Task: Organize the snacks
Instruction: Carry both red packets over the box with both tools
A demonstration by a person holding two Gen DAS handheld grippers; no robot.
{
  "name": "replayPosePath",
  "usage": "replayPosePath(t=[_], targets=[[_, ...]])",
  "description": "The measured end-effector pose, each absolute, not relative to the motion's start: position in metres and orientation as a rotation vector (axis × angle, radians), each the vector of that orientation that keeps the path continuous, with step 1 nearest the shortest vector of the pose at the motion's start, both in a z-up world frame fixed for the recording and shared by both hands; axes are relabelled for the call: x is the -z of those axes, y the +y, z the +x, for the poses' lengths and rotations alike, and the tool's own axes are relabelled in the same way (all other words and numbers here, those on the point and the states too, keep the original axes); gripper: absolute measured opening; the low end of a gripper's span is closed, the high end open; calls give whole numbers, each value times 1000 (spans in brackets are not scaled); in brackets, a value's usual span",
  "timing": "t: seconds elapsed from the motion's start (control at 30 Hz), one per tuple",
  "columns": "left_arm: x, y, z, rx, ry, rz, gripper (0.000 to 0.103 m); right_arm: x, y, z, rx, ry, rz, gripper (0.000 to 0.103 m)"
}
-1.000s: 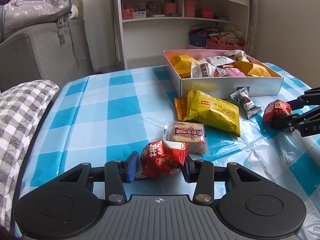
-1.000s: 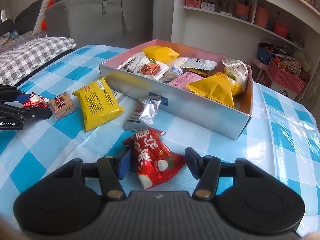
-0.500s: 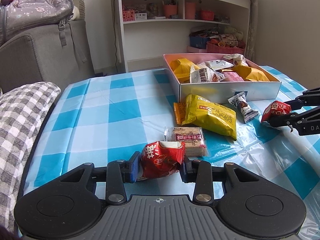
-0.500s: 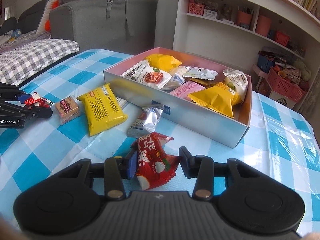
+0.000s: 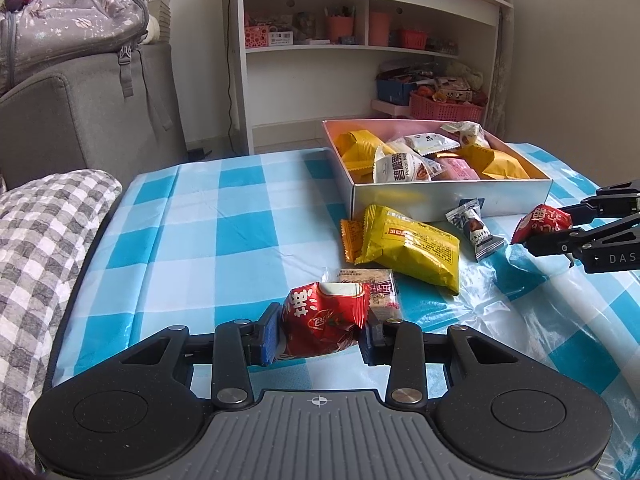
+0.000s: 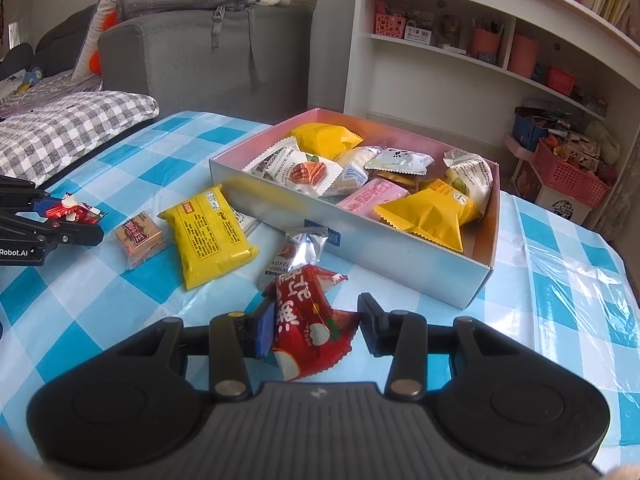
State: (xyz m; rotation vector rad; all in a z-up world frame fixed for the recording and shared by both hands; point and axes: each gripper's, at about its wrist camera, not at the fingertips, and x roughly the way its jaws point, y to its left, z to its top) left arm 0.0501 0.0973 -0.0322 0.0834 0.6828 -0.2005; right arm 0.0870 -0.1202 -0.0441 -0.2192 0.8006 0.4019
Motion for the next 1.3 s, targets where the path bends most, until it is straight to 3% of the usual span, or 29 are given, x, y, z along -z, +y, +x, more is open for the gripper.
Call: replayPosePath(t=[0.73,1.3], targets=[[-10,58,86,239,698,23,36,11,-120,115,-340,826,-158,40],[-7,-9,143,283,691,-23,36,10,-157,169,-189,828,102,37]])
